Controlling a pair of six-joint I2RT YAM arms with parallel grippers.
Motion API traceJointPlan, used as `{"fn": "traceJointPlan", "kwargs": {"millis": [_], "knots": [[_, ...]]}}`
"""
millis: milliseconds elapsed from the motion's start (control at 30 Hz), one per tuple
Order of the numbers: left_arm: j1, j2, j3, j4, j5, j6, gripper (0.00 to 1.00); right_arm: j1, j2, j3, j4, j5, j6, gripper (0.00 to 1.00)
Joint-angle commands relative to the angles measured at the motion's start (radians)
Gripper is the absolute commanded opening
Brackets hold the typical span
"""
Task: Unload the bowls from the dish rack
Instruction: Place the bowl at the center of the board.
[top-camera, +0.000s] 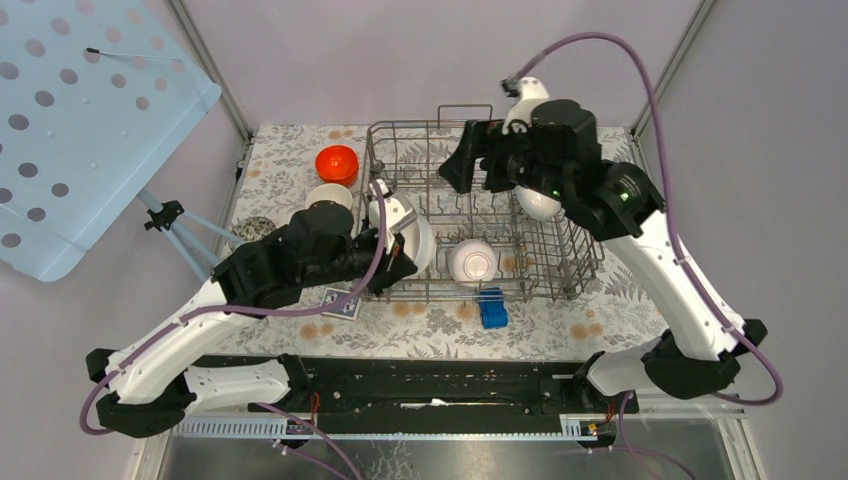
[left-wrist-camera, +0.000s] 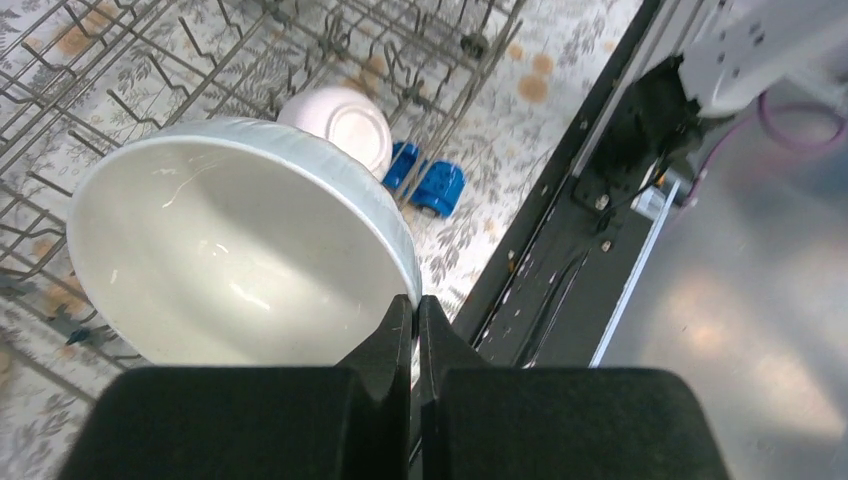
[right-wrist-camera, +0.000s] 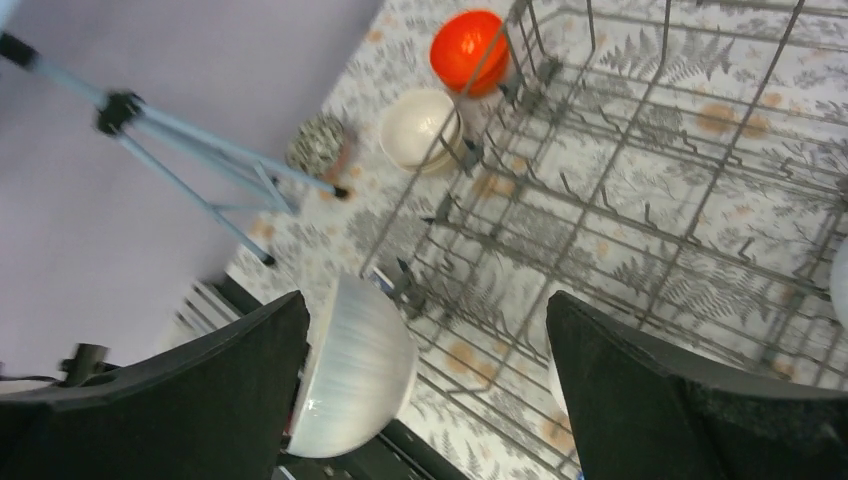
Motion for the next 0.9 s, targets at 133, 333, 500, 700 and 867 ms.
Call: {"fn": "traceJointPlan", "kwargs": {"millis": [133, 333, 500, 700, 867], "knots": [[-0.124, -0.043, 0.043, -0.079, -0.084, 0.224, 0.00, 0.179, 0.081, 0.132, -0.326, 0.145, -0.193, 0.96], [-0.245, 0.005, 0.044, -0.138, -0.217, 0.266, 0.00, 0.264, 0.094, 0.134, -0.387, 0.148, -0.195, 0.95], [-0.377, 0.068, 0.049, -0.195, -0.350, 0.272, 0.00, 0.317, 0.117, 0.119, -0.412, 0.181, -0.202, 0.93], [-0.450, 0.098, 0.062, -0.204, -0.399, 0.271, 0.00, 0.323, 0.129, 0.066, -0.393, 0.179, -0.192, 0.88], [-0.467, 0.096, 0.055, -0.204, -0.412, 0.265, 0.00, 0.323, 0.126, -0.001, -0.362, 0.122, -0.187, 0.81]]}}
